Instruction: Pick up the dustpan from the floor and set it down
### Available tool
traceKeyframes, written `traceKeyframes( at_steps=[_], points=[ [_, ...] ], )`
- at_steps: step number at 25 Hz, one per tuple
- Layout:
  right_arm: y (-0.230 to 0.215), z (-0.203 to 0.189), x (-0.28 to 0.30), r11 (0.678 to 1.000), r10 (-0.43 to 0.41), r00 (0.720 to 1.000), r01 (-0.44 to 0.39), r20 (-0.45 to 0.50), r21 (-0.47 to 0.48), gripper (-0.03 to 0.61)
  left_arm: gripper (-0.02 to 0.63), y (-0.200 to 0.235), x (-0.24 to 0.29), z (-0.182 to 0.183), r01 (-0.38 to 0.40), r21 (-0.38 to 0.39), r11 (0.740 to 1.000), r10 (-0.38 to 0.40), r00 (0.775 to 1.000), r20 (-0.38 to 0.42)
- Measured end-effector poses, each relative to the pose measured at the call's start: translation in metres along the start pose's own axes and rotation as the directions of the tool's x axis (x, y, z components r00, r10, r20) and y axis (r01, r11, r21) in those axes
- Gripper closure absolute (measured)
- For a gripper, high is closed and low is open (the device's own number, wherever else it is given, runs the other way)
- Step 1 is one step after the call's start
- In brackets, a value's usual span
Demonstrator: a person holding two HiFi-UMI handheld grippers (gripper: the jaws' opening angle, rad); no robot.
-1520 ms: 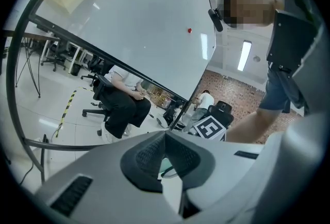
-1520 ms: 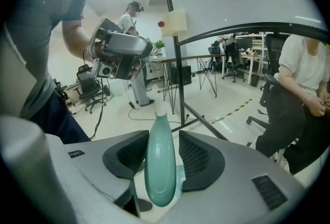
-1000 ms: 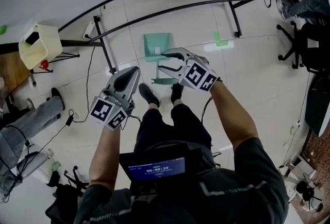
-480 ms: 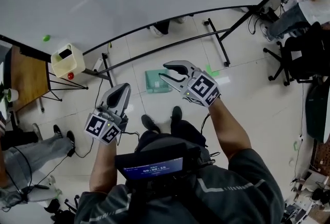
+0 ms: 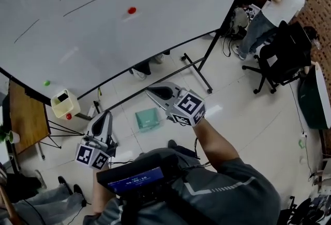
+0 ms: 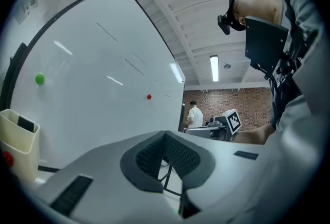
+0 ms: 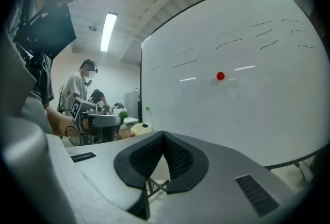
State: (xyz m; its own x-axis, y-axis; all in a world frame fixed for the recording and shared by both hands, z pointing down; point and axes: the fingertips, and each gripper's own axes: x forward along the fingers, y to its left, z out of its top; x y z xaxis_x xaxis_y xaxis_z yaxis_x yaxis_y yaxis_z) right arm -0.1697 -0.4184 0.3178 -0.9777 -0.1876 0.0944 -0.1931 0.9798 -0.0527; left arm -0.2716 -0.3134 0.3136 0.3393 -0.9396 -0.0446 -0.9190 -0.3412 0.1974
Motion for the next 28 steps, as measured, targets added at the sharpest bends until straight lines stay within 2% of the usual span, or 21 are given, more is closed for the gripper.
traceKeyframes(
  at_steps=[6,12,16,19,22,25,28],
  points=[
    [0.000,0.021,-0.017,0.999,-0.013,1.000,0.013,0.009,-0.032,0.564,0.588,-0.018,0.013,0.018,0.020,0.021,1.000,-0.021,0.999,0.037],
    [-0.009,0.028,-0.043,0.999,-0.020,1.000,0.020,0.002,-0.049,0.565,0.588,-0.037,0.025,0.021,0.008,0.024,1.000,-0.009,1.000,0.022],
    [-0.015,0.030,-0.064,0.999,0.001,1.000,-0.001,0.000,-0.053,0.565,0.588,-0.059,0.031,0.021,-0.019,0.042,0.999,0.019,1.000,0.004],
    [-0.026,0.033,-0.081,0.996,0.007,1.000,-0.006,0.009,-0.094,0.565,0.588,-0.074,0.042,0.017,-0.037,0.049,0.998,0.038,0.999,-0.009],
    [-0.037,0.026,-0.087,0.995,0.032,0.999,-0.031,0.000,-0.097,0.565,0.588,-0.080,0.046,0.009,-0.081,0.050,0.995,0.081,0.997,-0.012],
    [-0.032,0.021,-0.089,0.996,0.062,0.998,-0.062,-0.005,-0.061,0.565,0.588,-0.083,0.033,0.000,-0.122,0.046,0.991,0.123,0.992,-0.024],
    [-0.019,0.022,-0.094,0.996,0.050,0.999,-0.050,-0.005,-0.073,0.565,0.588,-0.092,0.009,-0.002,-0.126,0.051,0.991,0.127,0.992,-0.020]
  ],
)
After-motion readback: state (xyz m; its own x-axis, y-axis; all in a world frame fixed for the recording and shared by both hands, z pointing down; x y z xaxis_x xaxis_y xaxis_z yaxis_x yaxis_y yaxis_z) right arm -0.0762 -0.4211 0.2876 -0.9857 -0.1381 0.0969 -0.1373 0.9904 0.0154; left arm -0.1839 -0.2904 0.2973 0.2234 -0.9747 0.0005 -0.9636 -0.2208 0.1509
